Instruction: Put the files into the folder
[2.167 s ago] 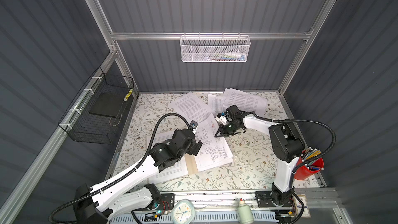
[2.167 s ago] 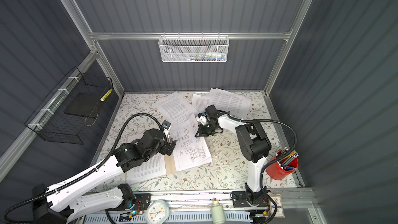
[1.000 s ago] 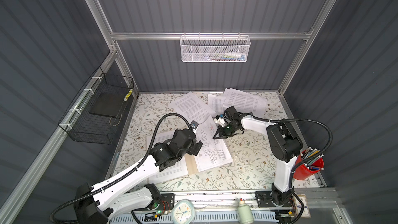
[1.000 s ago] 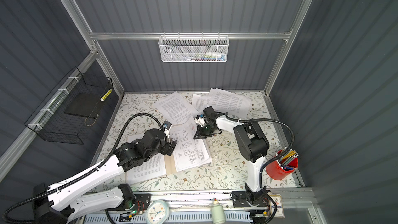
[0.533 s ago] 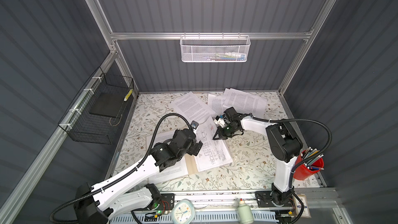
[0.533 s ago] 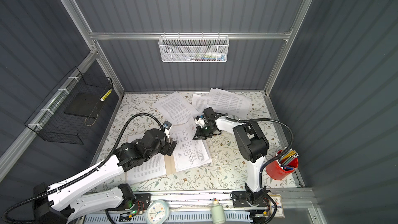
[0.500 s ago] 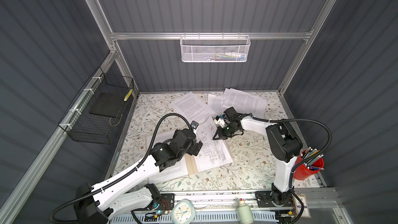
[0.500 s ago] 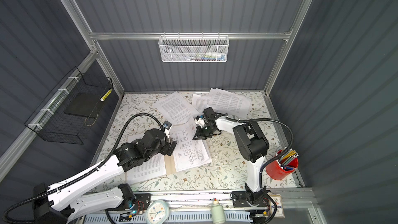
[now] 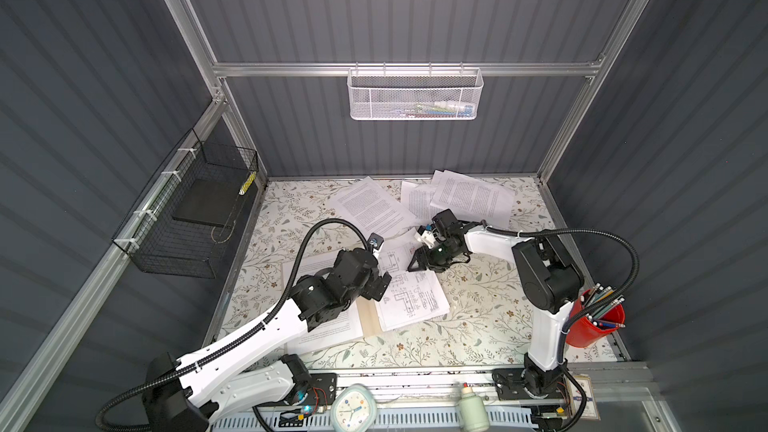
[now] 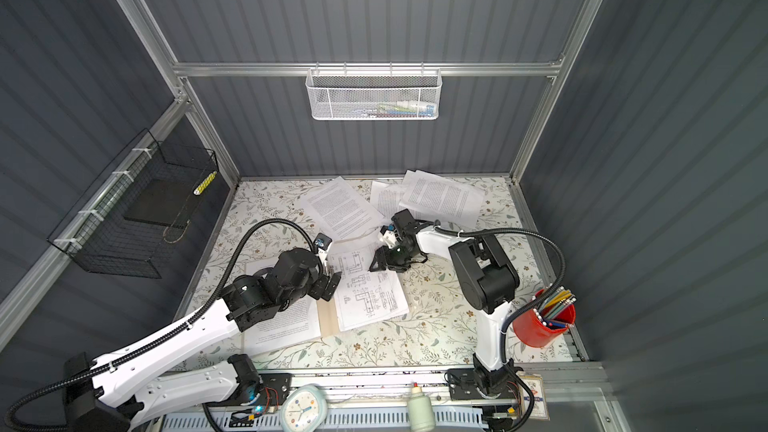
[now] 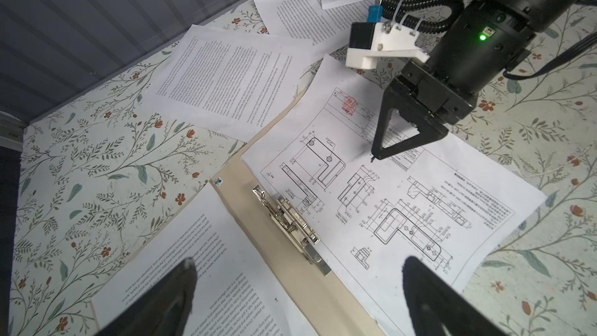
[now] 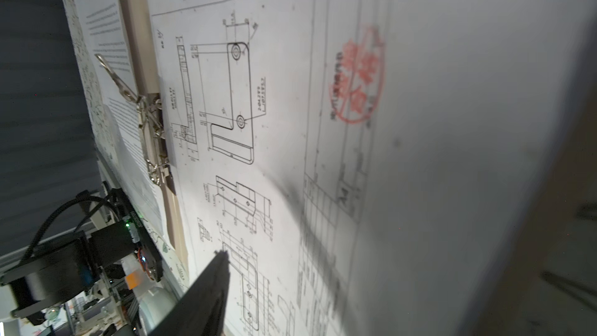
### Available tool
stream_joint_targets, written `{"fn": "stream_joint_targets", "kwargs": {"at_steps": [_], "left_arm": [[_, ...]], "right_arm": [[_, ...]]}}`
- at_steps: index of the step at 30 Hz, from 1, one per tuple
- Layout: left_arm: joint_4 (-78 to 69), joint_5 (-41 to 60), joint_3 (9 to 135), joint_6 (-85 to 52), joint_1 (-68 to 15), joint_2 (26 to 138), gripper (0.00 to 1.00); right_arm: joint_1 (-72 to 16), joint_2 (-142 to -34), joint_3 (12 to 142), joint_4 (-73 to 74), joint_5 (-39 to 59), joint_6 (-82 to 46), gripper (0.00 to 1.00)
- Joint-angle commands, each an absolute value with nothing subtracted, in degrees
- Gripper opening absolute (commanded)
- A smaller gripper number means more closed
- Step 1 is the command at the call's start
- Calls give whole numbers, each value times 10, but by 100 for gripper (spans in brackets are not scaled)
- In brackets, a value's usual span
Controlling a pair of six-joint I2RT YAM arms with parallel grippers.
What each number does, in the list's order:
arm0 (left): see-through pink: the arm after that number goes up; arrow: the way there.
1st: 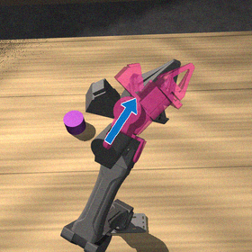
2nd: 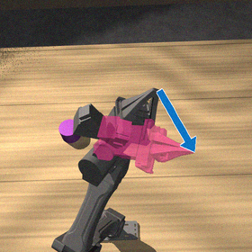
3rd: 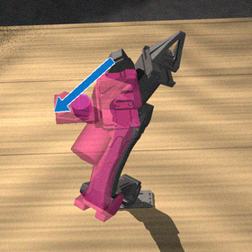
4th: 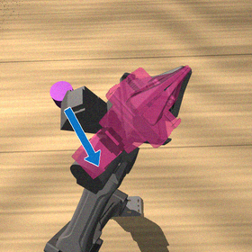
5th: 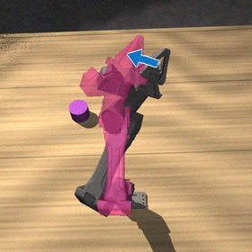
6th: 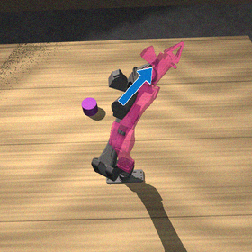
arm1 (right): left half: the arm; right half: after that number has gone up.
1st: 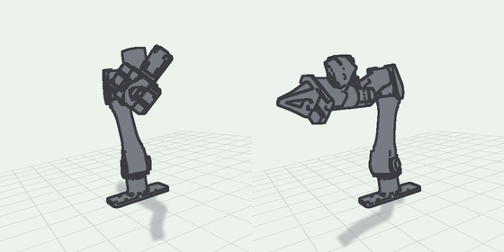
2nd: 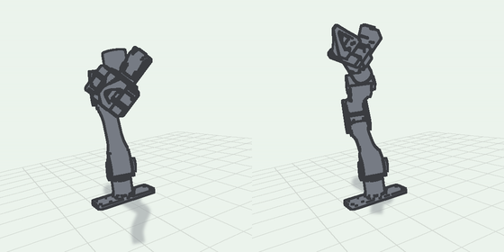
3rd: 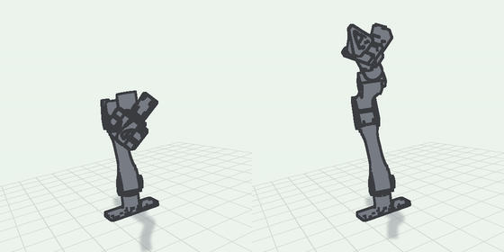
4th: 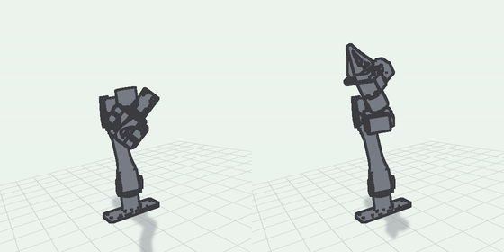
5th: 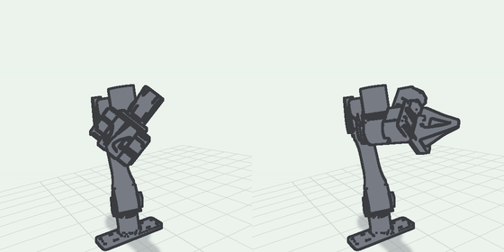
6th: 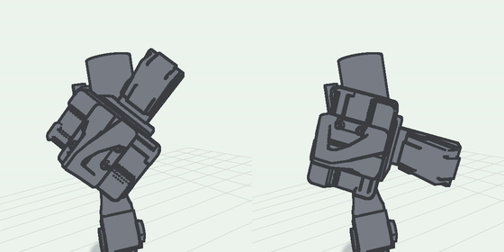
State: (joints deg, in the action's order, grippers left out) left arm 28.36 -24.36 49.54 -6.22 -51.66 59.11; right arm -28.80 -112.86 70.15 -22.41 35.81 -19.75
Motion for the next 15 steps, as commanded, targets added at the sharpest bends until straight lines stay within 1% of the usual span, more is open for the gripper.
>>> {"fn": "stream_joint_targets", "kwargs": {"at_steps": [1,7,11,15], "left_arm": [[294,-238,492,-58,-512,583,100],[293,-239,492,-59,-512,583,100],[293,-238,493,-62,-511,586,100],[293,-240,492,-64,-510,586,100]], "right_arm": [[-284,-1103,689,-226,333,-201,69],[-275,-1078,679,-230,310,-206,80],[-271,-1069,682,-242,306,-205,82],[-267,-1062,680,-254,275,-212,83]]}}
